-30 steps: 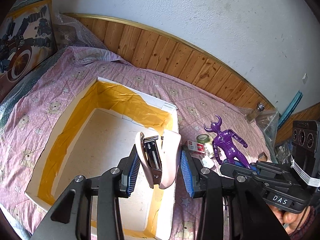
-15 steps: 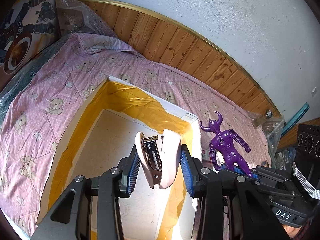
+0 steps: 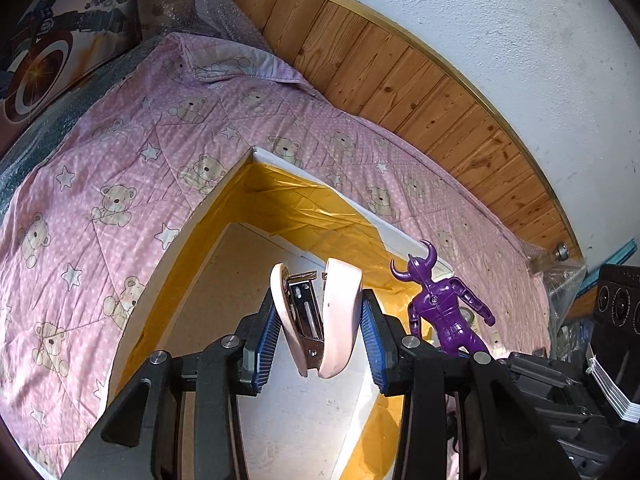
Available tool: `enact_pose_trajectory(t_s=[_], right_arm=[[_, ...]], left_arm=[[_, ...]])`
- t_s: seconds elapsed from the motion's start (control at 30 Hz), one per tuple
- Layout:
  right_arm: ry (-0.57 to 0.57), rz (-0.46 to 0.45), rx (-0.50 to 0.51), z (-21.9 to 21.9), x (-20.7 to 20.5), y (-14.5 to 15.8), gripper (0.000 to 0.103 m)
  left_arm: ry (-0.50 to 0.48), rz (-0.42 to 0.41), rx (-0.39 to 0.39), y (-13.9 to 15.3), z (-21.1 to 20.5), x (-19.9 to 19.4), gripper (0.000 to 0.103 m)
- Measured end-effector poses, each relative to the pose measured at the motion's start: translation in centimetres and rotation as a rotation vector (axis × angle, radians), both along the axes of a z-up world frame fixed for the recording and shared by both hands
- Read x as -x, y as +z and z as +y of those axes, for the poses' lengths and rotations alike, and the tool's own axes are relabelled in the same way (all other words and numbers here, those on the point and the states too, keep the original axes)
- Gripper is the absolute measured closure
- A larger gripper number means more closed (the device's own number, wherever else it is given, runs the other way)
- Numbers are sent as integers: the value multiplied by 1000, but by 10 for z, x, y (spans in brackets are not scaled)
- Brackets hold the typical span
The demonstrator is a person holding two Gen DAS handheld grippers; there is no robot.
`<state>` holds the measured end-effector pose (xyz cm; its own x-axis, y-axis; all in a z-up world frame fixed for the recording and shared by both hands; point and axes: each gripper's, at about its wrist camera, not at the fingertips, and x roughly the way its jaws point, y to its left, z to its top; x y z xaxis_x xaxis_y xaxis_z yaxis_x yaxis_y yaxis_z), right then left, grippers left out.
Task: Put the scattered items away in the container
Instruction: 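Lower the figure and stapler into the box and open both tools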
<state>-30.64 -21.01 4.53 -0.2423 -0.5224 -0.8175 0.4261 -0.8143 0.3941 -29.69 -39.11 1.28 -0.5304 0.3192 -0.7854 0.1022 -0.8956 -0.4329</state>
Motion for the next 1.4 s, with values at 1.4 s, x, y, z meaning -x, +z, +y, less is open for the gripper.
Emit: enact_pose_trajectory(t_s=[1.4], right_arm=[[175, -149, -403, -42, 65, -100, 69]], left_arm=[[-75, -238, 196, -110, 6, 78, 58]])
